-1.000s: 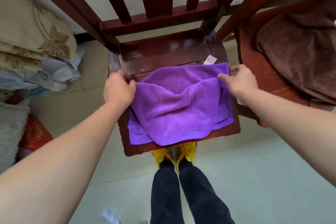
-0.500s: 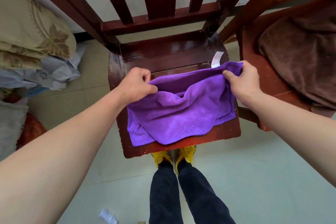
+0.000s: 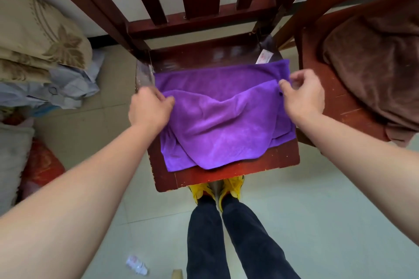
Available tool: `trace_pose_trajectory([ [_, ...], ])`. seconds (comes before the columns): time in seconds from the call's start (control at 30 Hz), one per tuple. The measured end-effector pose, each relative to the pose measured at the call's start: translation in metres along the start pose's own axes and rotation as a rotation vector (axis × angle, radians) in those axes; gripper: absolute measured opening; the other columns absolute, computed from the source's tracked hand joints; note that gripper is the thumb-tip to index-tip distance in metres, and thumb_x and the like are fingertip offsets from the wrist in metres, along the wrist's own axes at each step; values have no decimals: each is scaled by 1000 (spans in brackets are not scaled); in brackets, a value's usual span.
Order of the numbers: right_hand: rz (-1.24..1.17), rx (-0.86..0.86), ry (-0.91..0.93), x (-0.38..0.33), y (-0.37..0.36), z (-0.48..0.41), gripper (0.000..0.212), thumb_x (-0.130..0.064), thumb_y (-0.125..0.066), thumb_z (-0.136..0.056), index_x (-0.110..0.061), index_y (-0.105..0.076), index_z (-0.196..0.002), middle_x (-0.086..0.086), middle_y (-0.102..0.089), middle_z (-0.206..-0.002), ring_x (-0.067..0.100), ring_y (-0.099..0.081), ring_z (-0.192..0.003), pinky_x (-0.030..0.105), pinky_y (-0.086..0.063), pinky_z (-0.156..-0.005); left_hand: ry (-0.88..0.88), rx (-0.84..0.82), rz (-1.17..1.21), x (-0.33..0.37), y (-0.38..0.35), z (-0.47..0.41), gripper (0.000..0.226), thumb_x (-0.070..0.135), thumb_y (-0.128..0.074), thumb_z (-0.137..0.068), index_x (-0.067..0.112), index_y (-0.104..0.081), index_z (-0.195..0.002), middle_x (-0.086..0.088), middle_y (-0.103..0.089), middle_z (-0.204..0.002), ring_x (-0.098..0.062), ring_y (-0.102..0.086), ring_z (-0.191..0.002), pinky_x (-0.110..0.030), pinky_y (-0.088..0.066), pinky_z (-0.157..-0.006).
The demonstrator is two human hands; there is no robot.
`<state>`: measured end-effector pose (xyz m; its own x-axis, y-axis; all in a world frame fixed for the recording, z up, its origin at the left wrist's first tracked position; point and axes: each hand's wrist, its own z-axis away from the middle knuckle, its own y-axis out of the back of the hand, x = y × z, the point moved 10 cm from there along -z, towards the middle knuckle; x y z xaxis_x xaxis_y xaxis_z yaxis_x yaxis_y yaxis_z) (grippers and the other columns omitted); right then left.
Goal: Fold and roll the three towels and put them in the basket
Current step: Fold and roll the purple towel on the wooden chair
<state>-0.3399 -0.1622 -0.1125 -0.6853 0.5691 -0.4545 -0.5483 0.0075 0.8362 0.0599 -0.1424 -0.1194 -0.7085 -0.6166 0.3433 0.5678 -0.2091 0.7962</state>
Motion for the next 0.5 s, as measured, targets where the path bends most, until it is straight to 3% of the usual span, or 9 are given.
trace_pose_trajectory([
  [0.07, 15, -164, -117, 25, -15, 25, 35, -56, -67, -76, -24, -60, -88, -4, -65, -89, 25, -64, -93, 31, -46, -79, 126, -179, -42, -28, -37, 29, 47, 58, -67, -72, 11, -65, -74, -18, -72, -83, -34, -68, -85, -39, -55, -80],
  [0.13, 109, -348, -212, 50, -34, 53, 48, -65, -69, -68, -21, -62, -87, -2, -67, -90, 25, -64, -89, 36, -51, -83, 299, -261, 6, -59, -61, 60, 59, 65, -68, -66, 9, -65, -83, -16, -71, -72, -32, -70, -71, -43, -58, -73],
  [0.23, 35, -344, -218, 59, -38, 70, 32, -45, -75, -70, -17, -58, -67, -4, -66, -70, 27, -66, -77, 40, -54, -75, 480, -171, 318, -84, -78, 91, 34, 37, -79, -72, 13, -54, -75, -11, -66, -55, -25, -66, -47, -47, -60, -63],
  [0.33, -272, -291, -284, 52, -36, 71, 28, -25, -71, -72, -15, -51, -56, 0, -53, -57, 29, -57, -64, 52, -56, -70, 472, -123, 493, -82, -82, 94, 27, 15, -72, -75, 16, -51, -59, -10, -60, -57, -26, -63, -58, -48, -59, -73],
  [0.37, -367, -302, -337, 50, -37, 73, 26, -23, -69, -73, -17, -50, -55, 2, -50, -59, 27, -53, -63, 51, -56, -68, 465, -118, 537, -78, -80, 93, 29, 13, -70, -74, 16, -48, -56, -10, -57, -60, -26, -59, -63, -46, -58, -75],
  [0.43, -544, -335, -482, 46, -38, 78, 16, -21, -66, -73, -17, -54, -64, 5, -51, -67, 23, -50, -64, 42, -51, -62, 492, -123, 699, -67, -77, 89, 28, 10, -65, -75, 16, -44, -57, -7, -48, -63, -22, -48, -66, -36, -50, -64],
  [0.5, -725, -407, -626, 37, -43, 82, 7, -20, -63, -77, -16, -59, -81, 4, -58, -80, 22, -57, -71, 33, -52, -62, 568, -157, 922, -52, -74, 87, 20, 8, -56, -77, 18, -43, -64, -2, -42, -61, -19, -42, -57, -27, -42, -54],
])
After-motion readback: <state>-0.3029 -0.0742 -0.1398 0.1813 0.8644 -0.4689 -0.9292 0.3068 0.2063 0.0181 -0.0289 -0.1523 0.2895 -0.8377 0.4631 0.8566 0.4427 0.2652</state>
